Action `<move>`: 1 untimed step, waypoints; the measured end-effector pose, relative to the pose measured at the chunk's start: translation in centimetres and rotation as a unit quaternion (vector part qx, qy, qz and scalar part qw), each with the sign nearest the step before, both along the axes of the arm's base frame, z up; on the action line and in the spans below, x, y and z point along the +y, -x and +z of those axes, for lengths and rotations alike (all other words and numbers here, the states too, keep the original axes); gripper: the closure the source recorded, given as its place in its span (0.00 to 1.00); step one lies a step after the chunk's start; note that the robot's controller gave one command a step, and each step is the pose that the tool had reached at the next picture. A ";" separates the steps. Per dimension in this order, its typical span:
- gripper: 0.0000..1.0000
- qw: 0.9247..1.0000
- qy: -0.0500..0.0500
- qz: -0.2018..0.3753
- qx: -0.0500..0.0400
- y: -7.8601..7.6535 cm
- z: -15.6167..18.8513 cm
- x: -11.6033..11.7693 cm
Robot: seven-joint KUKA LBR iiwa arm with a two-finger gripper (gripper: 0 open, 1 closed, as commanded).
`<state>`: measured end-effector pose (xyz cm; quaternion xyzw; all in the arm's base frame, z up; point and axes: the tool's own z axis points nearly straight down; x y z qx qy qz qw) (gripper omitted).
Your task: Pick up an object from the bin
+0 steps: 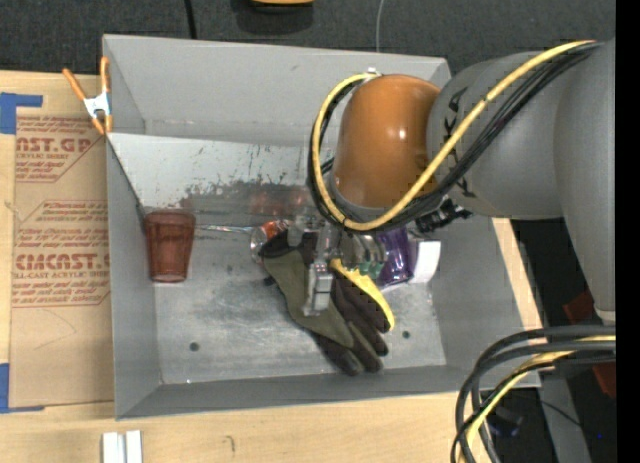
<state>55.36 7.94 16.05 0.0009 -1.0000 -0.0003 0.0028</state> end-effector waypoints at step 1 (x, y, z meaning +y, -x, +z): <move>0.00 1.000 0.000 0.000 -0.002 0.0 0.3 0.0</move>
Offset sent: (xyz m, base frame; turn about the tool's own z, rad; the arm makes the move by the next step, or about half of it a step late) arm -0.0348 0.0388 0.0049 0.0431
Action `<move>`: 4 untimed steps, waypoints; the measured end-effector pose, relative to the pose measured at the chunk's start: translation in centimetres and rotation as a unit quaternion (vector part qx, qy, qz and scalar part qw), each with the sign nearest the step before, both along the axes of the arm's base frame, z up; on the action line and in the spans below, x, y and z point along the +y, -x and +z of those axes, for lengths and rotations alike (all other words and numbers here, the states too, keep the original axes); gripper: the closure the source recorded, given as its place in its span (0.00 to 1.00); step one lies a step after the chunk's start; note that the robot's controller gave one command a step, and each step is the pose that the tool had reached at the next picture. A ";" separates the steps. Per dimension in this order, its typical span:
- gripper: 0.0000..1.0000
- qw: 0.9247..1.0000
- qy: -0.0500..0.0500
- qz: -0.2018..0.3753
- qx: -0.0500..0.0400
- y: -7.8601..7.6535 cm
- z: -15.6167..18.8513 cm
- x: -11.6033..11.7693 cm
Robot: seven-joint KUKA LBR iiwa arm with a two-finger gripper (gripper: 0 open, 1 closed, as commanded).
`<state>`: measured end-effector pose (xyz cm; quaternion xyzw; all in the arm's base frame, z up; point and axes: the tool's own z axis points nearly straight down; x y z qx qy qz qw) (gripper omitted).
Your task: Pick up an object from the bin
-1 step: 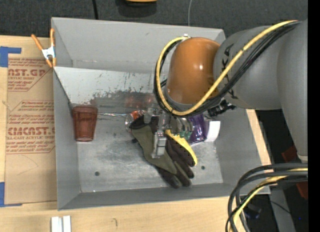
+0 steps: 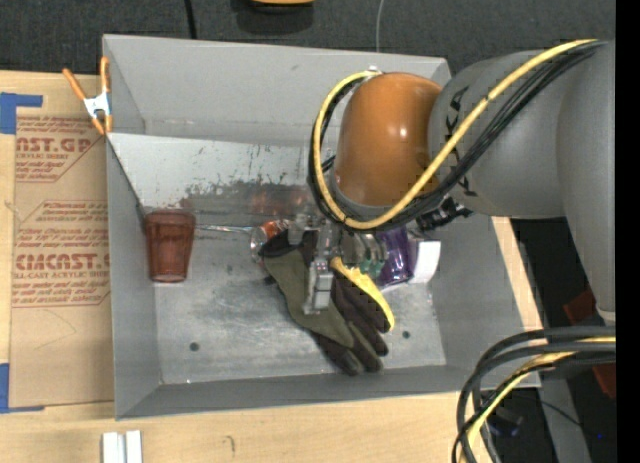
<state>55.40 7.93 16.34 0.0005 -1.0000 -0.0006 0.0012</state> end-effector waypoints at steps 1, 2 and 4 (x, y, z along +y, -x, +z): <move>0.00 1.000 0.000 -0.018 -0.002 2.7 0.2 3.0; 0.00 1.000 -0.003 -0.013 -0.005 0.9 -3.5 1.0; 1.00 1.000 0.000 0.020 -0.002 -1.1 -8.1 -2.8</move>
Offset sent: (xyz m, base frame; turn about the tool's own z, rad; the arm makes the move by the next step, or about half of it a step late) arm 0.0153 -0.0399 -0.0772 0.0368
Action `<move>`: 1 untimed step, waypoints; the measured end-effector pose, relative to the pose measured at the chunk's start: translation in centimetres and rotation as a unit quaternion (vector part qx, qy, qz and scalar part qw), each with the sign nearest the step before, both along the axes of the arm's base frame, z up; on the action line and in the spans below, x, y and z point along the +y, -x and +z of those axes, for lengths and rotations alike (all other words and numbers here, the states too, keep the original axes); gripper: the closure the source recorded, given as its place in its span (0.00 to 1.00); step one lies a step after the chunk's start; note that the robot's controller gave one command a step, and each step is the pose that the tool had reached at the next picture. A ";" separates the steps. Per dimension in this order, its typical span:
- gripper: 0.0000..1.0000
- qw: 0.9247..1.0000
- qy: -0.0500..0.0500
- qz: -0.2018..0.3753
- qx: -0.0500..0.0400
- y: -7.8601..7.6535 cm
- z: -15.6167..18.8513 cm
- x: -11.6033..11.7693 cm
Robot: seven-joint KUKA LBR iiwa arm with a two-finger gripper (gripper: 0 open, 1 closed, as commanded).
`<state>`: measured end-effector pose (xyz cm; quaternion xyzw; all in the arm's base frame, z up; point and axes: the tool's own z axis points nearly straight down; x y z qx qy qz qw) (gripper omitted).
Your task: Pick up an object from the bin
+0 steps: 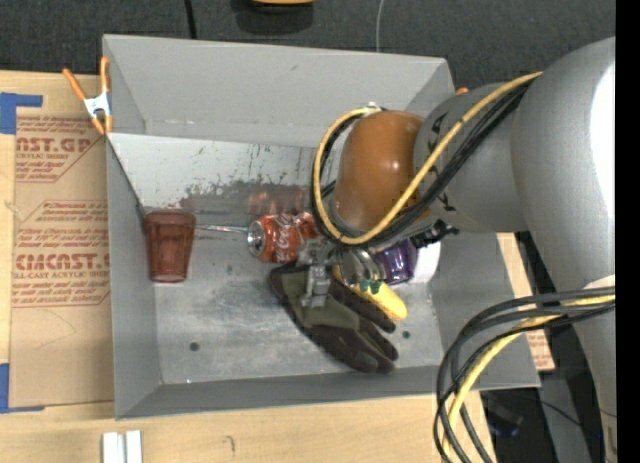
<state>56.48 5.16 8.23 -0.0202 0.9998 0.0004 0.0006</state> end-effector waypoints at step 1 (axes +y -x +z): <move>1.00 1.000 0.000 -0.027 -0.002 -1.2 14.8 0.4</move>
Offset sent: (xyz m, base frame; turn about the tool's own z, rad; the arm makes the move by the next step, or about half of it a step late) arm 0.0000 0.0000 0.0000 0.0000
